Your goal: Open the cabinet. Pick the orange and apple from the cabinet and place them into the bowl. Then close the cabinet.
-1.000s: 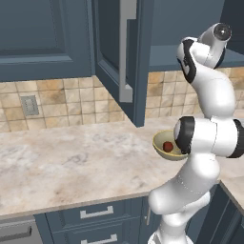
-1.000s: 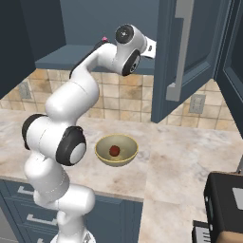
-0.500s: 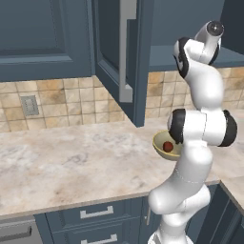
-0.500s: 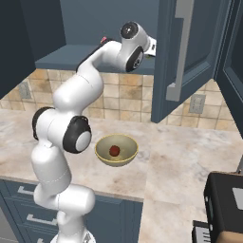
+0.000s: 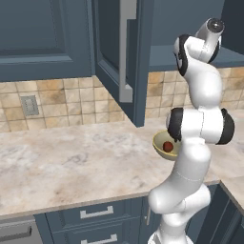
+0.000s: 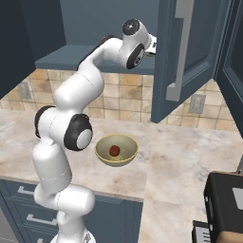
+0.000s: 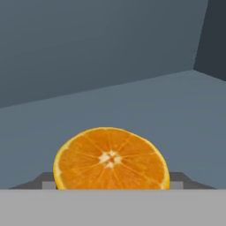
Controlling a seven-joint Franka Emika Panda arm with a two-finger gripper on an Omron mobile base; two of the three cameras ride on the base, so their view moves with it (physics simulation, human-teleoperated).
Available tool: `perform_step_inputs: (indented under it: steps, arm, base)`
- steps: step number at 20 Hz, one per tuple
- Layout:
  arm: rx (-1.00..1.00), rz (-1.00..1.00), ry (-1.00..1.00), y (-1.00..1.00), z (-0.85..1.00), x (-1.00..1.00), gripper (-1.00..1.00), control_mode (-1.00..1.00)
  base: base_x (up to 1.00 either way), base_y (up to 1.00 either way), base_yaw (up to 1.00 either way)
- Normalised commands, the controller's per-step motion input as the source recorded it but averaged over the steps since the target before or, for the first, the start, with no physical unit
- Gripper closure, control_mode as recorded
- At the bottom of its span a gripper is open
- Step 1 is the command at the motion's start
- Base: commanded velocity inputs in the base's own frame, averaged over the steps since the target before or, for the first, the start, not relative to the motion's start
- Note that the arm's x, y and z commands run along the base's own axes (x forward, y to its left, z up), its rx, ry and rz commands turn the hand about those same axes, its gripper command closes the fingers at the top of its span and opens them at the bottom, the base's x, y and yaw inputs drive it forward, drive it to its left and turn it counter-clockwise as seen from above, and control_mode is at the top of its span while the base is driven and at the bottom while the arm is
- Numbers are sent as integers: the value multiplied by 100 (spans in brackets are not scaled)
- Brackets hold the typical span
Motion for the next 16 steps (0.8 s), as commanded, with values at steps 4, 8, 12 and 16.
perform_step_inputs:
  steps: [4, 8, 12, 16]
  arm:
    - [0, 0, -8, 0, 1, -45, 100, -100]
    - [0, 0, -12, 0, 14, -71, 100, -100]
    - [0, 3, -6, 0, 20, -91, 100, -100]
    - [-1, 5, -7, 4, 22, -100, 100, -100]
  base:
    - [0, 0, 0]
    - [0, 0, 0]
    - [0, 0, 0]
    - [0, 0, 0]
